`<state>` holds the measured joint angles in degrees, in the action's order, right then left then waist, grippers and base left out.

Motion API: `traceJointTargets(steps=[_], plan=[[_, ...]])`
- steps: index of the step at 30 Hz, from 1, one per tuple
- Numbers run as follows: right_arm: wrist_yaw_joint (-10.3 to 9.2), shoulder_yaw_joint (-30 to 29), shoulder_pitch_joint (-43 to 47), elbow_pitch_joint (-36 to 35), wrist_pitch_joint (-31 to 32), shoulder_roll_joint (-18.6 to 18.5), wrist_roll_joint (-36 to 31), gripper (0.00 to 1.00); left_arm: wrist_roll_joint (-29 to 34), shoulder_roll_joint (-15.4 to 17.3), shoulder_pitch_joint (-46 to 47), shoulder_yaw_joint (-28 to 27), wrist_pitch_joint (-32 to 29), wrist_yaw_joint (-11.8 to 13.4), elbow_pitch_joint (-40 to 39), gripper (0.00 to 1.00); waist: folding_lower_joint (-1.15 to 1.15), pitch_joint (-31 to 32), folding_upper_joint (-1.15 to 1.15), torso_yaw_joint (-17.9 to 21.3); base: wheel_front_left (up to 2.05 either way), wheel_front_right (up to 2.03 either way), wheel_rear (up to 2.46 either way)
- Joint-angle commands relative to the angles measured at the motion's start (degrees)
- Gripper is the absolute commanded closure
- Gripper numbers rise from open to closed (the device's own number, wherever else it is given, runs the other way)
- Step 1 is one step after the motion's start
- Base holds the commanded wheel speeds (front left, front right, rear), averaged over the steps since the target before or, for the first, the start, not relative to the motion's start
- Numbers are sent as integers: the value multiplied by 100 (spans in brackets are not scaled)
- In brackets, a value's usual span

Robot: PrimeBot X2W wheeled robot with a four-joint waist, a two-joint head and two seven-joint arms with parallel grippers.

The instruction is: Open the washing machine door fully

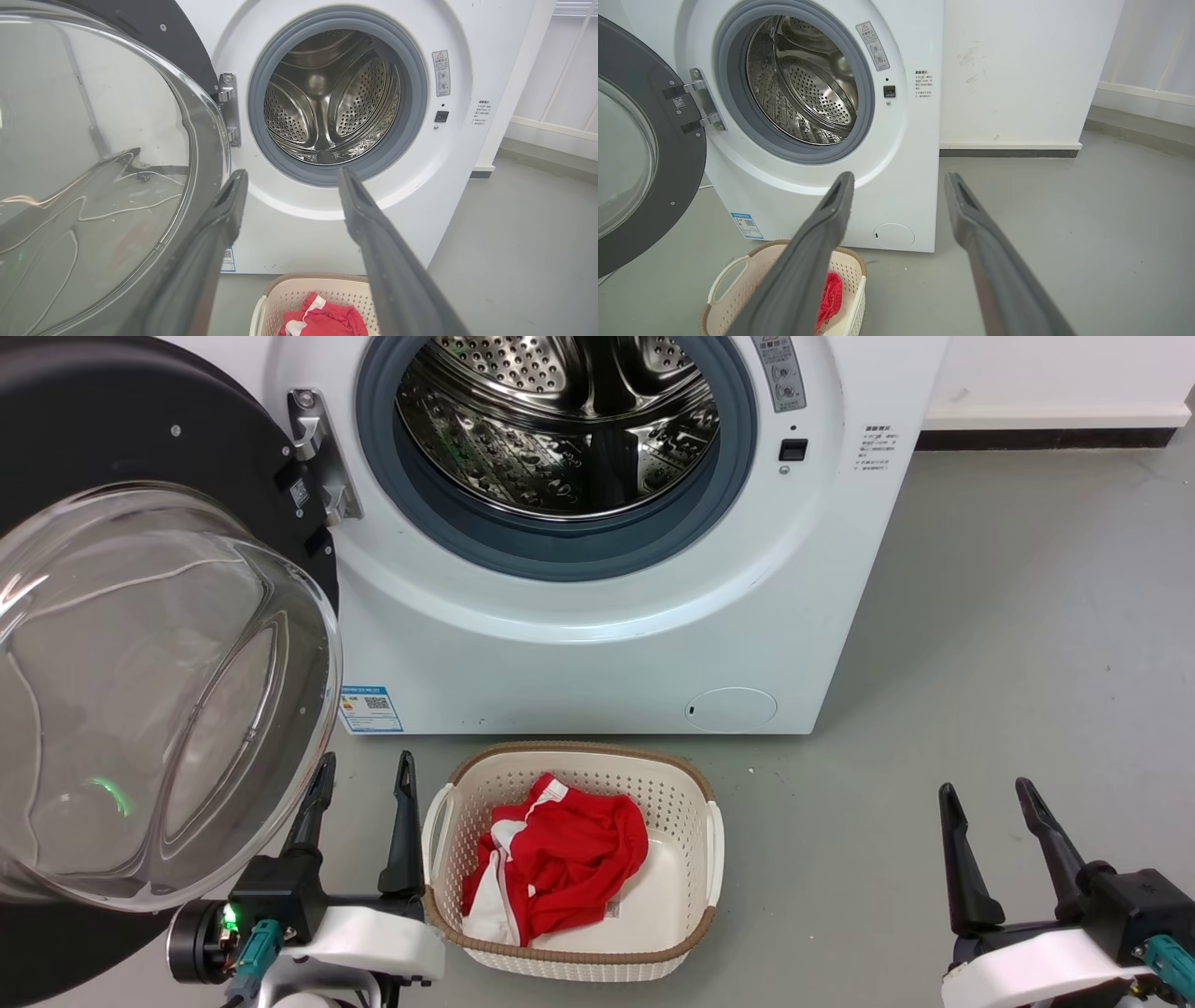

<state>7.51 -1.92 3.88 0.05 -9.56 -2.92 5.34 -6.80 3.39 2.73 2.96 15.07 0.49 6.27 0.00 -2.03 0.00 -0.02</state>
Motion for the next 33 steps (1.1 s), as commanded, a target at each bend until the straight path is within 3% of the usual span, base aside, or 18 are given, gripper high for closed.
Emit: traceJointTargets(steps=[1,9,10,13,33], plan=[[-4,1,-57,16,-36,9,31,0,0,-4,-28,-28,14,2,2,0,0,-2,0,-2,0,0,0],[-4,-8,-80,61,-55,9,44,0,4,-13,-46,-50,14,-2,-9,0,0,-19,0,6,0,0,0],[0,-4,-22,51,-49,0,3,100,-2,-11,-4,-41,0,-2,-1,100,0,-18,0,6,0,0,0],[0,24,37,144,-53,1,83,100,-86,-20,-13,-58,-44,-11,145,100,0,-19,0,7,0,0,0],[-1,35,-278,488,297,-125,2665,100,-2479,-28,96,-305,-640,-234,308,100,0,17,0,6,0,0,0]])
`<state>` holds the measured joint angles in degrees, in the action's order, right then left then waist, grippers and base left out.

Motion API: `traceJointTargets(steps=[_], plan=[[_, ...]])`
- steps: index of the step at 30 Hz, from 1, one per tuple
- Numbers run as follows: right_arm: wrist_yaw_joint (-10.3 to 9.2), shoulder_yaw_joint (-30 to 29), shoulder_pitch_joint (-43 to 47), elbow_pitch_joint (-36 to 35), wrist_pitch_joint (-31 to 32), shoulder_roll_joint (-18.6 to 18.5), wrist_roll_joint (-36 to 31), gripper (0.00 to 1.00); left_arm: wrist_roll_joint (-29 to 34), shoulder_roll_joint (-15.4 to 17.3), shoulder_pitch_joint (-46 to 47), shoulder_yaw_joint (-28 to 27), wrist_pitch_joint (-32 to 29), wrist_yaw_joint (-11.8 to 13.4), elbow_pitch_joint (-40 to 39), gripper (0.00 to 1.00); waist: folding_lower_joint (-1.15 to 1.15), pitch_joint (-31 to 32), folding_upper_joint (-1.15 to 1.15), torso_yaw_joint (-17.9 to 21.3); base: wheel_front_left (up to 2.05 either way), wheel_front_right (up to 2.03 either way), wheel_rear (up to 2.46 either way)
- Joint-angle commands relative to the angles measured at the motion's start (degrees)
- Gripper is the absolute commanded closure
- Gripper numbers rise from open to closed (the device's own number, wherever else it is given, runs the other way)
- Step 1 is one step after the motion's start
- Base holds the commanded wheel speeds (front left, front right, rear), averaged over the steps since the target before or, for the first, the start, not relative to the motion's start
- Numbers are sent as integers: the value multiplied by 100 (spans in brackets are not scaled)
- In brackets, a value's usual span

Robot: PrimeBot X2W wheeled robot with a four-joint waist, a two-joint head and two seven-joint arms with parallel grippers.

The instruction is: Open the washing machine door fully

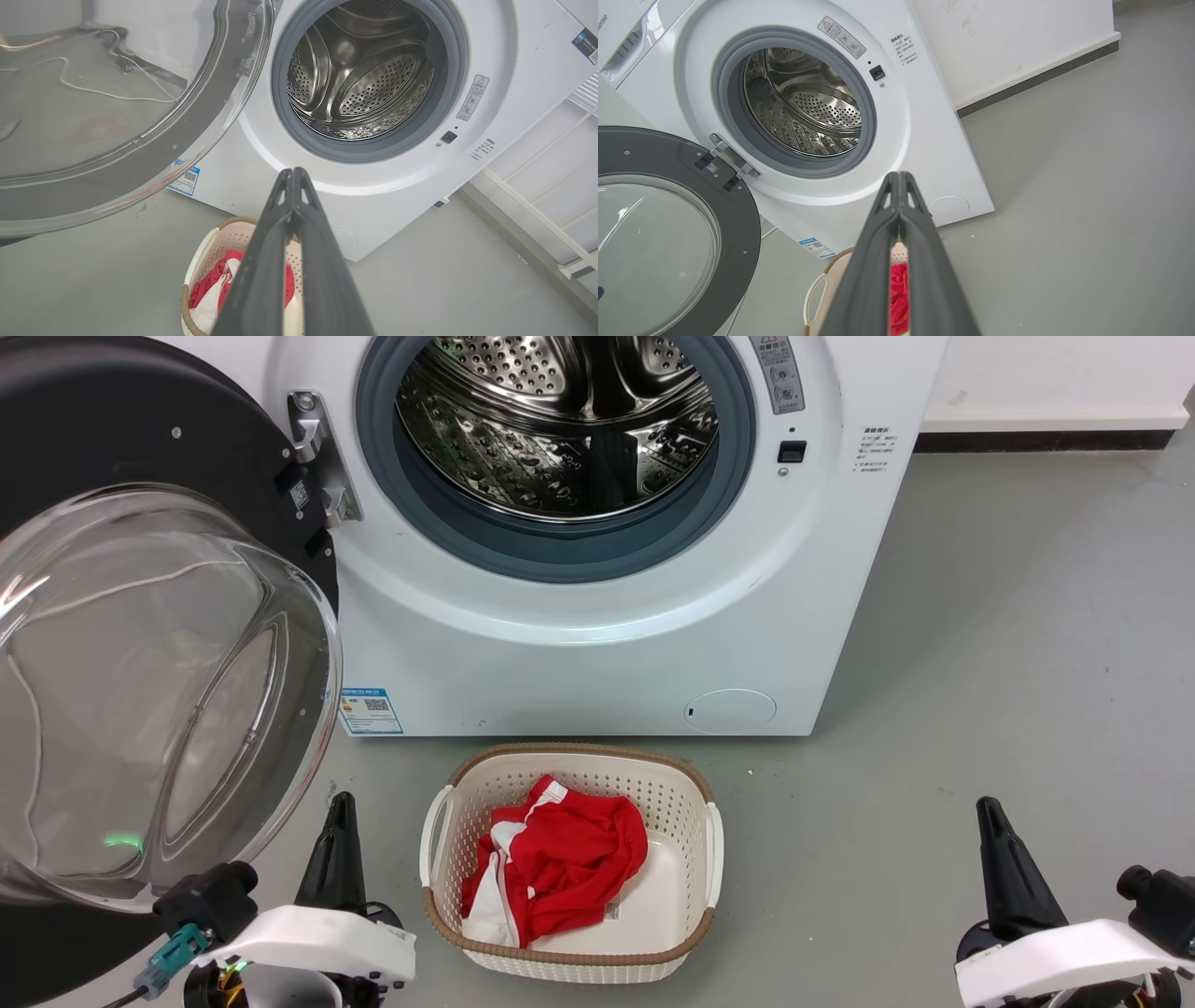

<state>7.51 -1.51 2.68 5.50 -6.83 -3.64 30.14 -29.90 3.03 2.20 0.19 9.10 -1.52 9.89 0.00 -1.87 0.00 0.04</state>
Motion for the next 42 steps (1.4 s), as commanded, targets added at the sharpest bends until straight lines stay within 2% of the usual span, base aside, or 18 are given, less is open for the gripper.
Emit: traceJointTargets(steps=[1,6,7,18,42], plan=[[-1,-6,-170,-43,38,-56,285,100,-262,8,153,-37,-66,-44,-48,100,0,3,0,0,0,0,0],[-1,-11,-230,22,110,-71,762,100,-717,7,178,-85,-178,-85,-17,100,0,11,0,0,0,0,0],[-1,-16,-259,59,153,-79,1036,100,-978,6,190,-114,-243,-109,2,100,0,16,0,0,0,0,0],[-1,-40,-372,187,303,-98,1958,100,-1863,3,240,-207,-465,-195,69,100,0,34,0,-1,0,0,0],[-2,-109,-570,419,600,-110,3562,100,-3427,-3,318,-379,-862,-347,190,100,0,71,0,-2,0,0,0]])
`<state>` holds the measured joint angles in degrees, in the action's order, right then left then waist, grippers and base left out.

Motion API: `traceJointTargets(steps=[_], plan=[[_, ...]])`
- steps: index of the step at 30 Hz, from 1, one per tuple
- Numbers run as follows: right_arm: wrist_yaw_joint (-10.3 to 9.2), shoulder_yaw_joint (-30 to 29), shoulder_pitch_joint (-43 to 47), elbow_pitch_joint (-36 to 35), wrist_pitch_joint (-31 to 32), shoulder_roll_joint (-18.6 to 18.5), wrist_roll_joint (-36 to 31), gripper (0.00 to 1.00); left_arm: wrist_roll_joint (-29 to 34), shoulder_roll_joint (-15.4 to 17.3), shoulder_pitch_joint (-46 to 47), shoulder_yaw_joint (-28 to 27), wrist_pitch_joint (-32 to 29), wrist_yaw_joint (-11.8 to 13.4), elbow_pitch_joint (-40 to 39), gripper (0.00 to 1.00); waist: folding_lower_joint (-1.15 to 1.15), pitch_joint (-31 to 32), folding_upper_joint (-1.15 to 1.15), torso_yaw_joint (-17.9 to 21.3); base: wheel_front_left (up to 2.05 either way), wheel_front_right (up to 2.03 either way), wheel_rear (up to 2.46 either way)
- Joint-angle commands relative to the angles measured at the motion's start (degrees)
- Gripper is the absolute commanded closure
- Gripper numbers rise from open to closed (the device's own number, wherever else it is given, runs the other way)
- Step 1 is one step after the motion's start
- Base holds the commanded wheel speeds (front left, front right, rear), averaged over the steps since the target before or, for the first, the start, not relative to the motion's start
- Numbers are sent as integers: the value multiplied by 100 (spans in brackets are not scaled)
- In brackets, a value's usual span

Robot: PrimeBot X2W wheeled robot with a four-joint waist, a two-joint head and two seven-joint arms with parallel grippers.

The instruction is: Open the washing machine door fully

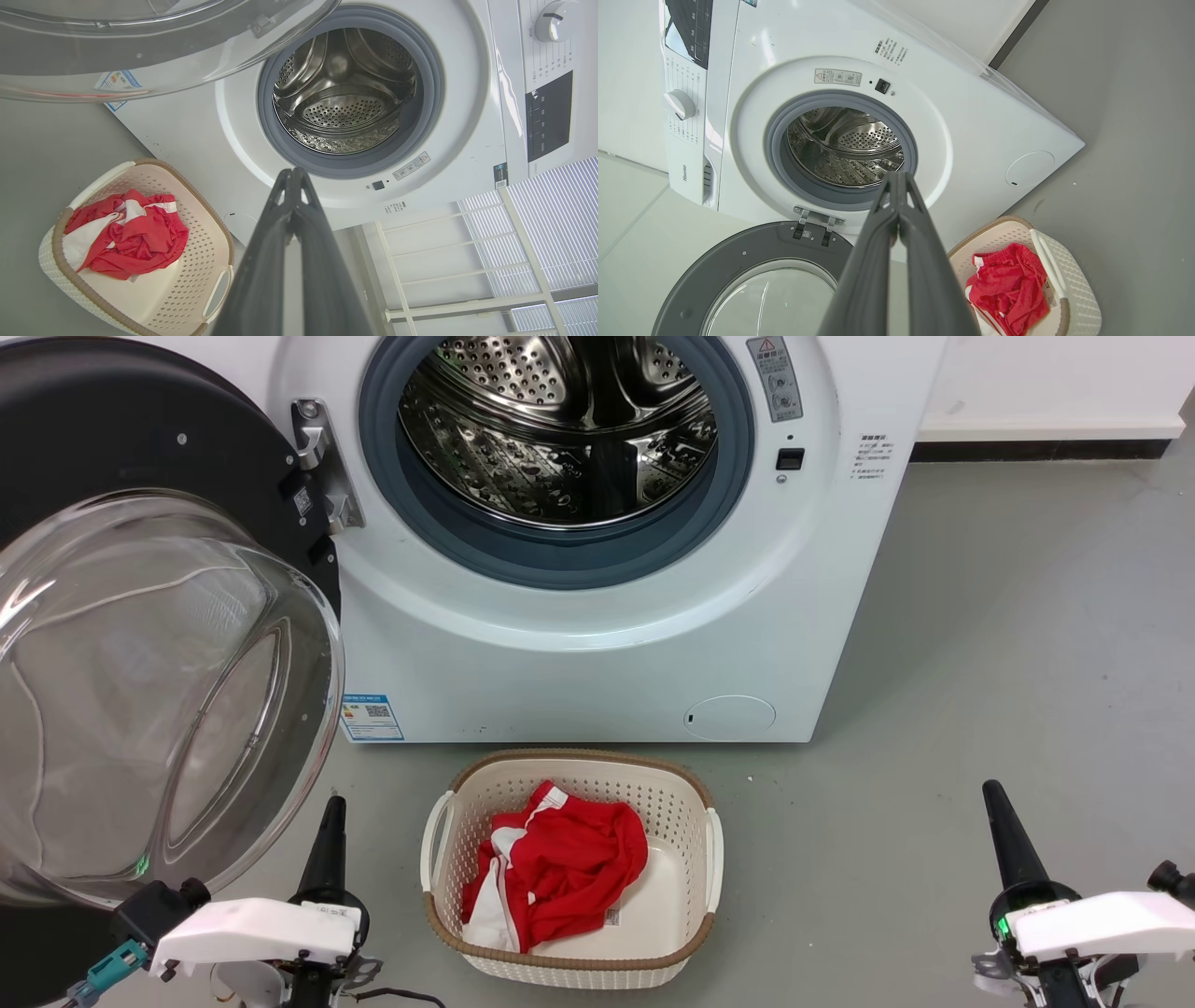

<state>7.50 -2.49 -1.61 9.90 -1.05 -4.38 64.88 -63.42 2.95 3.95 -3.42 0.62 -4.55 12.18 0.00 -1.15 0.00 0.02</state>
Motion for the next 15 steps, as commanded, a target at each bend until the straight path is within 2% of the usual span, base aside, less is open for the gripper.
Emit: traceJointTargets(steps=[1,15], plan=[[0,-14,-146,-14,30,-36,150,100,-136,4,147,-24,-32,-53,-33,100,0,2,0,0,0,0,0],[-1,-64,-244,107,197,-31,955,100,-935,1,171,-115,-236,-119,32,100,0,25,0,-1,0,0,0]])
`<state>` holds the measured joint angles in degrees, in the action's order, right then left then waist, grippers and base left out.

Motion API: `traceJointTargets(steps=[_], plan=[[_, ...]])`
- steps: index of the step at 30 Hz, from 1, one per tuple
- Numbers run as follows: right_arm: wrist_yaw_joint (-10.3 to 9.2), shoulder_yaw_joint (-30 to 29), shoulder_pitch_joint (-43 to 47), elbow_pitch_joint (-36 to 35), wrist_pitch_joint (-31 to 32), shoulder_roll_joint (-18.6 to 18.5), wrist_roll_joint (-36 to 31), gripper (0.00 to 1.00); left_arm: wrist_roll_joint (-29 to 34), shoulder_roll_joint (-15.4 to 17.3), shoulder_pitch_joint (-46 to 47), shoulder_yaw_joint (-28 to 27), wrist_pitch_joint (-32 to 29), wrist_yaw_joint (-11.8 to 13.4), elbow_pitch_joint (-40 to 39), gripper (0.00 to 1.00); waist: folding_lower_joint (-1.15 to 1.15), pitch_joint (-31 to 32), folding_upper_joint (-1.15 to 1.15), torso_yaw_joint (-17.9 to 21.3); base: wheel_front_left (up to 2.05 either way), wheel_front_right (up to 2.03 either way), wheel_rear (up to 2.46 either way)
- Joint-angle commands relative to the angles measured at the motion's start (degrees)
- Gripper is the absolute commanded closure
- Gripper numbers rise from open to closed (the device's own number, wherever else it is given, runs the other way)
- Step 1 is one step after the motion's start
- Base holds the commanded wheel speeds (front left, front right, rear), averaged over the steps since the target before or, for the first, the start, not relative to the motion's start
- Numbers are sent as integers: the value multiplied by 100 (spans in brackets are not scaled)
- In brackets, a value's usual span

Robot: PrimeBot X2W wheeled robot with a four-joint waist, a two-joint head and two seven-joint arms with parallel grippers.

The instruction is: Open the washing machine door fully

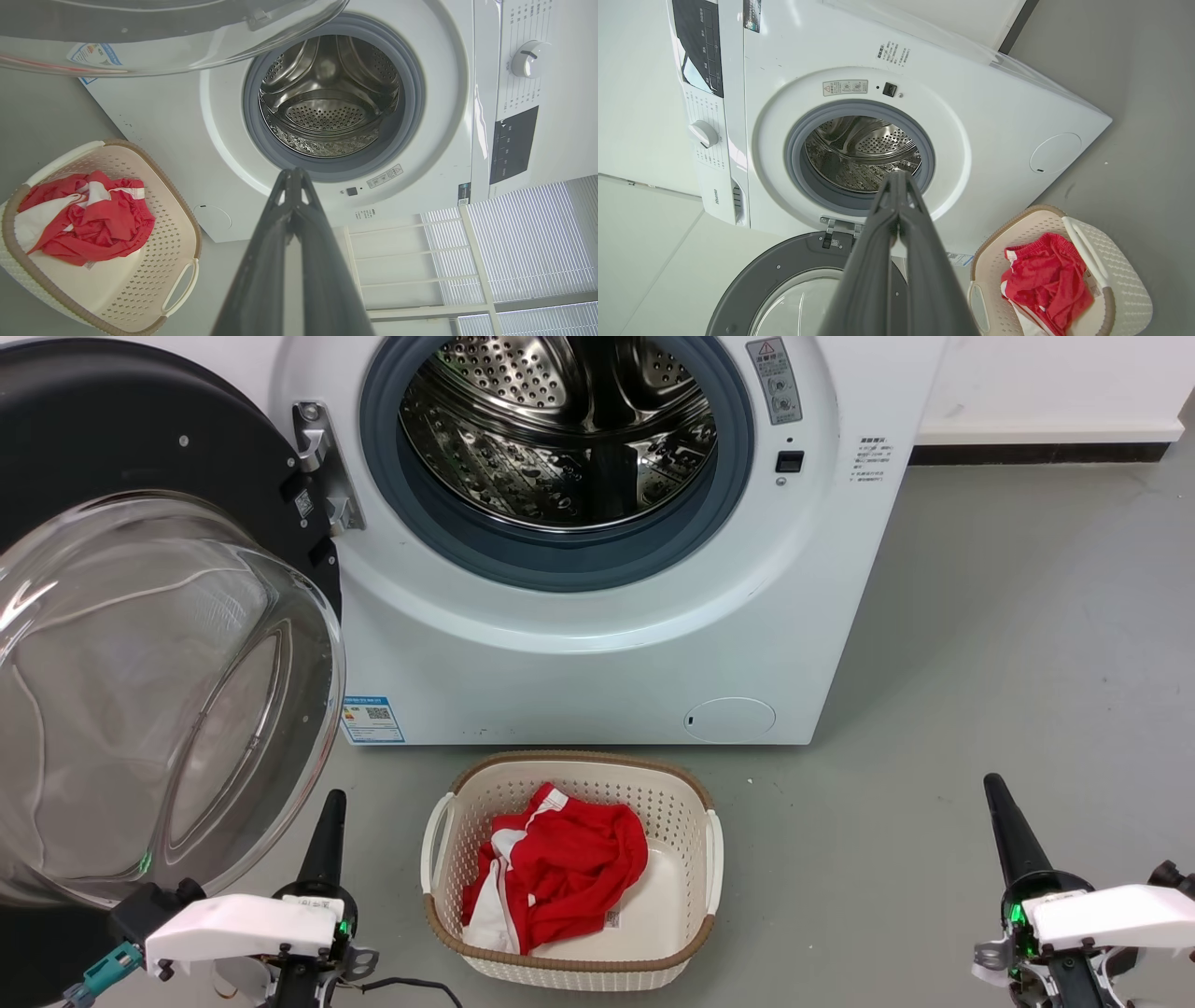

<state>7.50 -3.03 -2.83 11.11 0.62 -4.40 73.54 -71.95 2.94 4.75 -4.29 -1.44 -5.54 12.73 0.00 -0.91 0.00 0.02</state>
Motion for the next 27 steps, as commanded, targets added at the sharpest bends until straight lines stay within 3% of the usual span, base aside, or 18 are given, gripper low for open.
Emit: traceJointTargets(steps=[1,27], plan=[[-1,-14,-127,-6,45,-28,146,100,-137,1,95,-33,-41,-27,-18,100,0,2,0,0,0,0,0],[-1,-111,-275,186,306,1,1385,100,-1378,-5,161,-164,-357,-152,88,100,0,45,0,-1,0,0,0]])
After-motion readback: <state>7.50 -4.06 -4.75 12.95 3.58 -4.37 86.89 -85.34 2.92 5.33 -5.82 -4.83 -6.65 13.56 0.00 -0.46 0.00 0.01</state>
